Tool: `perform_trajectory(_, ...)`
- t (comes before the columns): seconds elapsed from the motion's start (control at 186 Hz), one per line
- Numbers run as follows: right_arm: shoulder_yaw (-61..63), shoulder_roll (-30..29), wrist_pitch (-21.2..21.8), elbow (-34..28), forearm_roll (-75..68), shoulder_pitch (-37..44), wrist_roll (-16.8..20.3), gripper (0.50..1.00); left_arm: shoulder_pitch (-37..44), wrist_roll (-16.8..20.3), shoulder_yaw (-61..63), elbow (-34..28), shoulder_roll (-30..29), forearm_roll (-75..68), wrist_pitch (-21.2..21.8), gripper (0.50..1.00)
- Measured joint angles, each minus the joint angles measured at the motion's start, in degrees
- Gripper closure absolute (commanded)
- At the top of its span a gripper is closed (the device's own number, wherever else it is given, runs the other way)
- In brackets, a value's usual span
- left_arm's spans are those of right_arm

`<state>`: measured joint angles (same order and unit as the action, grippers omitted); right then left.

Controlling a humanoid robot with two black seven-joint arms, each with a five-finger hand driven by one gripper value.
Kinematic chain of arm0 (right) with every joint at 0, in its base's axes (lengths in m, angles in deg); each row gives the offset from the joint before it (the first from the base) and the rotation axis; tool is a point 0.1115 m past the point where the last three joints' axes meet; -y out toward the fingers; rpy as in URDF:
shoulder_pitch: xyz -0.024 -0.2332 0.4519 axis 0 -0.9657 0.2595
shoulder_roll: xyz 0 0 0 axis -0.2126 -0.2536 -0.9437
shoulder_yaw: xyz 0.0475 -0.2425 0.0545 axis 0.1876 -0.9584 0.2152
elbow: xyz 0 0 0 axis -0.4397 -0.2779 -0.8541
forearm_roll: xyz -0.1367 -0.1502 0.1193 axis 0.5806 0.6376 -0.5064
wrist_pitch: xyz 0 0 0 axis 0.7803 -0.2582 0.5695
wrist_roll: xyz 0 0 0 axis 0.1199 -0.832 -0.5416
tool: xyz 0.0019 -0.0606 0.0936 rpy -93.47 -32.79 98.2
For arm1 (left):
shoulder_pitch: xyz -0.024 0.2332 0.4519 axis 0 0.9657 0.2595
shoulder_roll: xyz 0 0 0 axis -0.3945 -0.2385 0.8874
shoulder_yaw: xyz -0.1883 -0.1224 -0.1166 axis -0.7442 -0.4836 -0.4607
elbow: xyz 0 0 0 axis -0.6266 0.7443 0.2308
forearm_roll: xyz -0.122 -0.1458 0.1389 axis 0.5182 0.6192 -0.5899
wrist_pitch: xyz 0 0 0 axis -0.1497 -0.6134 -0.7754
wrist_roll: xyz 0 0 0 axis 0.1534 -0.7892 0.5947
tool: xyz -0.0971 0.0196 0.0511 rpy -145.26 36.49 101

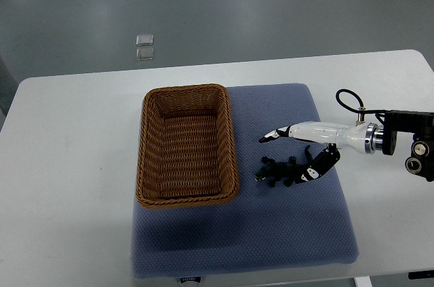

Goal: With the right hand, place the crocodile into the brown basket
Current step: 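Lower the right hand onto the crocodile and close fingers around it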

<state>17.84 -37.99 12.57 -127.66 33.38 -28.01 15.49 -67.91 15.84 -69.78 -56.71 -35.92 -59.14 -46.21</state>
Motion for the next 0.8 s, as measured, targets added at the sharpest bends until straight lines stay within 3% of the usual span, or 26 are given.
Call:
perform_trajectory(0.424, -0.25, -0.77, -6.7, 0.83, 9.58, -2.11, 0.39, 0.609, 0.0, 0.0, 0.0, 0.0, 0.0, 0.0, 0.0, 0.5)
perform_trajectory(0.799, -0.5, -1.34, -8.66, 1.32, 16.43, -3.65, 1.22, 0.63, -0.01, 0.0, -0.02, 0.0, 0.0, 0.01, 0.0, 0.5)
